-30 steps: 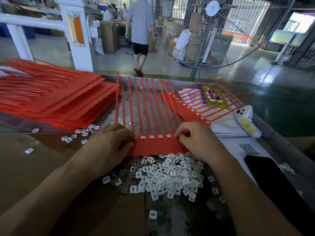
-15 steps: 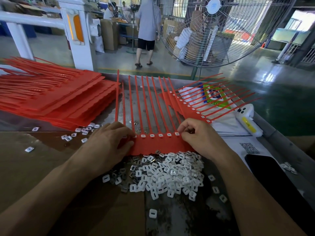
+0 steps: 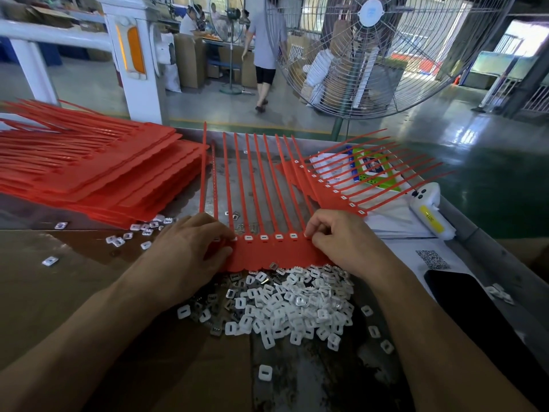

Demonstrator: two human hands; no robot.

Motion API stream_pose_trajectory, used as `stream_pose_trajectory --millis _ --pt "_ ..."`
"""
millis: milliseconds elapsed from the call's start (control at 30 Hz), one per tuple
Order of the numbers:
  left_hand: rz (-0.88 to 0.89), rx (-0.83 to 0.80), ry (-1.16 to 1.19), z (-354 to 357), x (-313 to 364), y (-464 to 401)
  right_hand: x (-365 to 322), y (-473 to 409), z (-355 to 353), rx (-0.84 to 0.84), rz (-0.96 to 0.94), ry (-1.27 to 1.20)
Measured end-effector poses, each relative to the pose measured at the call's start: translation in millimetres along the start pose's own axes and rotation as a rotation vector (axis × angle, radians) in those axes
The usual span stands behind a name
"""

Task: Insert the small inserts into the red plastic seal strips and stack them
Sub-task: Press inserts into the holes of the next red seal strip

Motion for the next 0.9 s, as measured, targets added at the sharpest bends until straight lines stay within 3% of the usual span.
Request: stream_pose_trajectory --millis 367,733,800,900 --pt "0.001 -0.009 -0.003 -0.5 0.6 0.6 5.1 6.4 -5.0 0.016 0.002 -0.067" --pt "0.005 -0.004 -0.017 -3.5 3.9 1.5 -23.9 17.3 0.2 0.158 -0.130 0.405" --pt "0.002 -0.003 -0.020 -3.7 3.7 2.6 -20.5 16.3 1.3 0.154 -0.115 0.373" --pt "0.008 0.009 -0.011 -4.8 5.1 2.6 -6.1 15.9 -15.0 0.222 -0.045 0.120"
Point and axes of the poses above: each hand's wrist, its own y-axis away from the middle knuckle, its own z-axis out of the palm, x = y × z, the point moved 9 cm from there along -y, towards the middle knuckle, and after that the axes turned 13 degrees about z, right-handed, at the moved point
